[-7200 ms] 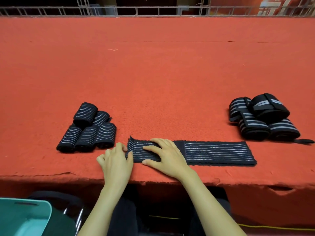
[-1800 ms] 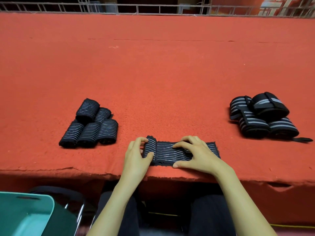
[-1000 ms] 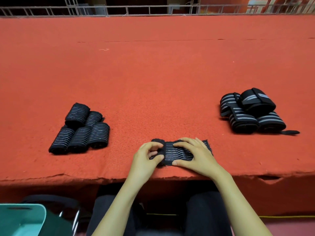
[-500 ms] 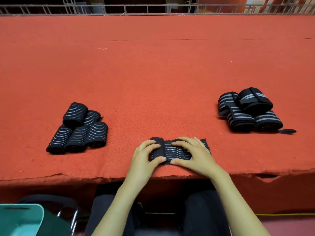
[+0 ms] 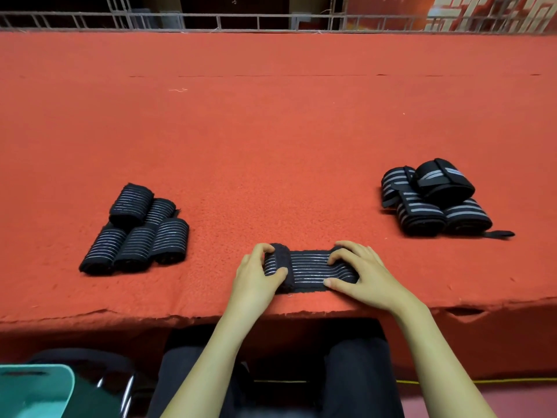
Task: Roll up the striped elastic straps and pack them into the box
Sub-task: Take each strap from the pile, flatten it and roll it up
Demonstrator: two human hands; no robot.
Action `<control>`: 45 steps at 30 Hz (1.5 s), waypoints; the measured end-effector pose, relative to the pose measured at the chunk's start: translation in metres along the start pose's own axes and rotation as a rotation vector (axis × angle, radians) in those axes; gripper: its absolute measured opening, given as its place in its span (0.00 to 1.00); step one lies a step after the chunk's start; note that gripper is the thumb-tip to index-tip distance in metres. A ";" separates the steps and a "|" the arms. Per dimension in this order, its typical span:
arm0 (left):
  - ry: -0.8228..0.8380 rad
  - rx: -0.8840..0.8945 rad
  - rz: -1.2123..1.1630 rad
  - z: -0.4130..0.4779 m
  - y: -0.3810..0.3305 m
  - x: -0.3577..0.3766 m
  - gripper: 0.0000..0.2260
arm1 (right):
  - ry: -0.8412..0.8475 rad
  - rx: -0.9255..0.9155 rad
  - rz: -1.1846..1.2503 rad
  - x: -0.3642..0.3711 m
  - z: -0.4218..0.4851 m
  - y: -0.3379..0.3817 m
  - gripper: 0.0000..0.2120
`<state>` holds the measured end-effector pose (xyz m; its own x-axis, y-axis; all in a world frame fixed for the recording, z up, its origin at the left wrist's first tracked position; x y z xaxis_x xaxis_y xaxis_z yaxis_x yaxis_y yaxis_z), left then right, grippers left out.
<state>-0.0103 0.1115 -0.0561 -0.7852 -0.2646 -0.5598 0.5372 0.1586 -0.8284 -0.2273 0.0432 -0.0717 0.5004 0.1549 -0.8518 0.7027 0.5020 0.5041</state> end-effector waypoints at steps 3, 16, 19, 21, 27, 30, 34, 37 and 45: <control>-0.022 0.009 0.020 0.002 -0.006 0.003 0.15 | 0.003 0.015 0.006 -0.001 -0.004 -0.001 0.20; -0.354 -0.073 -0.027 -0.001 0.027 -0.060 0.15 | 0.111 -0.058 -0.004 0.042 0.032 0.064 0.22; -0.400 -0.010 0.068 -0.001 0.022 -0.055 0.13 | 0.106 -0.064 0.012 0.045 0.038 0.066 0.23; -0.396 0.089 0.141 0.000 0.016 -0.044 0.12 | 0.093 -0.076 0.032 0.045 0.035 0.061 0.29; -0.157 0.221 0.150 0.004 -0.004 -0.014 0.04 | -0.026 -0.048 0.096 0.046 0.030 0.048 0.33; -0.136 0.222 0.134 0.005 -0.004 -0.016 0.04 | -0.053 -0.033 0.111 0.046 0.028 0.049 0.32; -0.057 0.161 0.079 0.008 0.004 -0.027 0.11 | -0.068 -0.026 0.122 0.045 0.027 0.051 0.32; -0.026 0.124 -0.006 0.009 0.005 -0.032 0.11 | -0.077 -0.030 0.126 0.045 0.027 0.051 0.32; -0.057 -0.065 -0.095 0.009 0.012 -0.029 0.18 | -0.111 -0.040 0.121 0.047 0.028 0.048 0.32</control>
<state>0.0216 0.1125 -0.0502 -0.8119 -0.3344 -0.4785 0.4386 0.1914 -0.8780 -0.1558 0.0507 -0.0838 0.6346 0.1227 -0.7631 0.6141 0.5194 0.5942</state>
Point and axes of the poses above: each hand's wrist, its own z-axis towards the middle knuckle, its own x-axis out of the palm, y = z × x, the point moved 4 cm from there along z, towards the middle knuckle, and after that the axes turned 2 degrees about -y, right-handed, at the moved point
